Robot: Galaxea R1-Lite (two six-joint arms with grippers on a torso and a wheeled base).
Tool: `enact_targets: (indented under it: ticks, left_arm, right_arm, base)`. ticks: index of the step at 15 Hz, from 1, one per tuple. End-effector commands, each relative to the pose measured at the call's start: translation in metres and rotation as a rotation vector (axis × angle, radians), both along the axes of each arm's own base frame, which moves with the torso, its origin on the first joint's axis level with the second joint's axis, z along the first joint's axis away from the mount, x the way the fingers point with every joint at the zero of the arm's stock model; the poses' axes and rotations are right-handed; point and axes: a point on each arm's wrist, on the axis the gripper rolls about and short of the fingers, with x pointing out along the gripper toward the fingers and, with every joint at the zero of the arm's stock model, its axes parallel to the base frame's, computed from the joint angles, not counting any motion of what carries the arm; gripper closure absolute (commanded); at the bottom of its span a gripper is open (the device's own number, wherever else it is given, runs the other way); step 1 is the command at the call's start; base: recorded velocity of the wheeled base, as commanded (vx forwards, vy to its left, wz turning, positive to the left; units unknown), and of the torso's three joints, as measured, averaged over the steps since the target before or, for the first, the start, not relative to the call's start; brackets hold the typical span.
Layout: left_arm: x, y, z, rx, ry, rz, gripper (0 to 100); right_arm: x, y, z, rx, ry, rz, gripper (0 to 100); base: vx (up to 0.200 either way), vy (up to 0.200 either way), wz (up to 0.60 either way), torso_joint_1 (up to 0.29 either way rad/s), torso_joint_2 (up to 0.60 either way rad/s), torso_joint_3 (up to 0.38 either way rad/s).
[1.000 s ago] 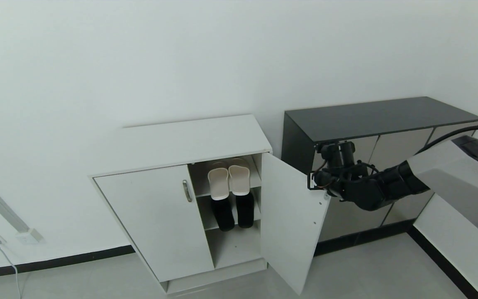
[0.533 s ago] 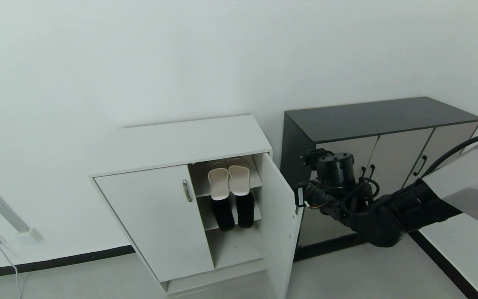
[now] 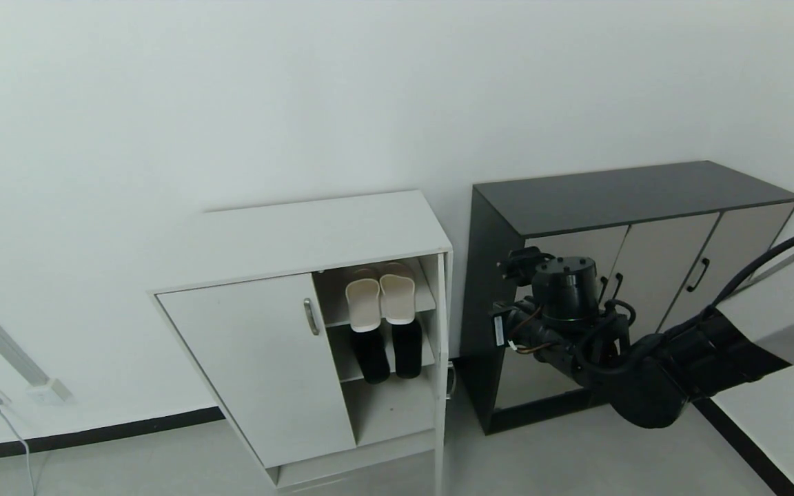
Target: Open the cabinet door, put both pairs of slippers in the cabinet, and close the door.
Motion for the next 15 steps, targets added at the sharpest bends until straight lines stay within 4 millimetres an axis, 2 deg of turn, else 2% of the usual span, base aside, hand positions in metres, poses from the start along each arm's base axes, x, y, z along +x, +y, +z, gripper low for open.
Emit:
enact_targets:
  ticks: [1,5,11,15]
  left_arm:
    - [0.000,0.000,0.000,0.000,0.001,0.000,100]
    - [0.000,0.000,0.000,0.000,0.001,0.001,100]
    - [0.000,0.000,0.000,0.000,0.001,0.001,100]
    - [0.000,0.000,0.000,0.006,0.001,-0.002,100]
  right_arm:
    - [-0.001,0.001,0.000,0.001,-0.001,0.003,100]
    - [-0.001,0.003,-0.002,-0.002,0.003,0.008,100]
    - [-0.001,-0.004,-0.001,-0.018,0.000,-0.006,100]
    - [-0.011,-0.028,0.005,-0.055,0.014,-0.035,100]
  base:
    - [0.000,0.000,0.60,0.002,0.00,0.007]
    - [0.000,0.000,0.60,0.005,0.00,0.002]
    - [0.000,0.000,0.00,0.000,0.00,0.000]
    - [0.000,0.000,0.00,0.000,0.00,0.000]
